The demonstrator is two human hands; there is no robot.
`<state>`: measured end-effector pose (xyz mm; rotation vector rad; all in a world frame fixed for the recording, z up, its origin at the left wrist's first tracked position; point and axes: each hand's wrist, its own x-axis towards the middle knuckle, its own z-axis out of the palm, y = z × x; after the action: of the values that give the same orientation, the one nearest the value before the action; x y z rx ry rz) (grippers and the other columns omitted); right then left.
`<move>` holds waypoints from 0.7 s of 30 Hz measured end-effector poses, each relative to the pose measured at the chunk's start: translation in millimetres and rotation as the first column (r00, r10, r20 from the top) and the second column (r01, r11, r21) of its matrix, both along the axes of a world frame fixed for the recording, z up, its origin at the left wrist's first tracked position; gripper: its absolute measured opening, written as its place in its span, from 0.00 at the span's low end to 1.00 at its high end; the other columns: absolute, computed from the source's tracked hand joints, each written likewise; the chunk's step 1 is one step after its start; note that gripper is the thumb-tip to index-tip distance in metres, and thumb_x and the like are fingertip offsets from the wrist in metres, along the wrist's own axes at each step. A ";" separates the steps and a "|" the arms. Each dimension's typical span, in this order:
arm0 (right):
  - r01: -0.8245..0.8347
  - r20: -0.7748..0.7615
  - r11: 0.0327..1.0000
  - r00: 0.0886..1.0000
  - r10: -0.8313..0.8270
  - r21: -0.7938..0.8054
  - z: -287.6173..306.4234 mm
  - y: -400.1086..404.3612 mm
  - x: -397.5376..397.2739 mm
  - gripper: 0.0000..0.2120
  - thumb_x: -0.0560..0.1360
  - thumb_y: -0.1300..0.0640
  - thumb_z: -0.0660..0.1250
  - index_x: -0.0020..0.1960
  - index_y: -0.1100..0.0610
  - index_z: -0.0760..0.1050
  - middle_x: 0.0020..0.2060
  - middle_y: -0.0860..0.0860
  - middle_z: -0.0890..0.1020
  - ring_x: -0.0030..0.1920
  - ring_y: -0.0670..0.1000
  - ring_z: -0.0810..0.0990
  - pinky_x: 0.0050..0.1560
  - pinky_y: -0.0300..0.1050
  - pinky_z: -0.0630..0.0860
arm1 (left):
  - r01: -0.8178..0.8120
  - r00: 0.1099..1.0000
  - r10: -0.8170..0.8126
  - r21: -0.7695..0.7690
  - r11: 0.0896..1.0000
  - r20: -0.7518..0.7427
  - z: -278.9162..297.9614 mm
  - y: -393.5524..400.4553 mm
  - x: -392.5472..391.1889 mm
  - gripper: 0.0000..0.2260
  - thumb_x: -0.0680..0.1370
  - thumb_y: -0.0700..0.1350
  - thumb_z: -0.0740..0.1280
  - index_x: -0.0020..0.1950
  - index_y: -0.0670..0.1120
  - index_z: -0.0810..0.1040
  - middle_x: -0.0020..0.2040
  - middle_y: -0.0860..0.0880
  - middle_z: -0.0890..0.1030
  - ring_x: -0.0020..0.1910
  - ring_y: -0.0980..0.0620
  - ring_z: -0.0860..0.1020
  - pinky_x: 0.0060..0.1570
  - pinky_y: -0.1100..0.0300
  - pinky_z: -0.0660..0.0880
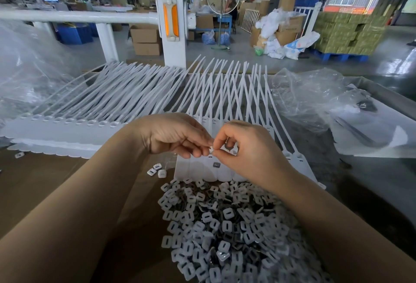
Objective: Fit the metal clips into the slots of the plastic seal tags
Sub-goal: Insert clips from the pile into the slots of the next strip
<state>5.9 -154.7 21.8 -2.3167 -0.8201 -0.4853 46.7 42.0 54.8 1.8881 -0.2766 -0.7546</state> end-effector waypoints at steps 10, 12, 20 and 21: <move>0.147 -0.232 0.956 0.950 -0.208 -0.254 -14.4 -9.8 11.8 0.04 0.76 0.52 0.70 0.45 0.46 0.75 0.36 0.41 0.79 0.38 0.39 0.78 0.44 0.45 0.81 | -0.123 0.973 0.031 0.399 0.909 0.230 -0.8 19.4 12.4 0.03 0.78 0.39 0.69 0.45 0.44 0.81 0.37 0.48 0.85 0.33 0.56 0.82 0.32 0.67 0.77; 0.142 -0.233 0.955 0.950 -0.205 -0.260 -14.5 -9.3 11.6 0.03 0.76 0.51 0.69 0.45 0.46 0.76 0.37 0.41 0.79 0.38 0.39 0.78 0.44 0.44 0.81 | -0.141 0.959 0.010 0.449 0.883 0.283 -1.9 20.2 11.7 0.03 0.79 0.38 0.67 0.46 0.43 0.80 0.39 0.46 0.84 0.35 0.53 0.81 0.34 0.66 0.77; 0.142 -0.239 0.947 0.947 -0.215 -0.288 -13.5 -8.4 10.2 0.03 0.77 0.50 0.68 0.49 0.48 0.77 0.40 0.40 0.79 0.41 0.39 0.77 0.47 0.43 0.79 | -0.108 0.916 -0.154 0.596 0.796 0.371 -2.3 14.1 8.8 0.05 0.78 0.40 0.67 0.44 0.43 0.81 0.41 0.43 0.85 0.35 0.52 0.79 0.40 0.61 0.78; 0.144 -0.240 0.946 0.946 -0.217 -0.290 -13.2 -8.5 10.1 0.03 0.77 0.50 0.68 0.49 0.48 0.77 0.40 0.40 0.79 0.41 0.39 0.77 0.47 0.42 0.79 | -0.109 0.908 -0.174 0.614 0.782 0.382 -2.6 14.4 9.2 0.05 0.78 0.41 0.67 0.43 0.45 0.81 0.40 0.43 0.85 0.34 0.52 0.80 0.39 0.61 0.78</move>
<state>16.0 -163.2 8.5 -2.6504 -0.5704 -0.1324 55.9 56.4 52.2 2.7017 -0.3580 -0.4728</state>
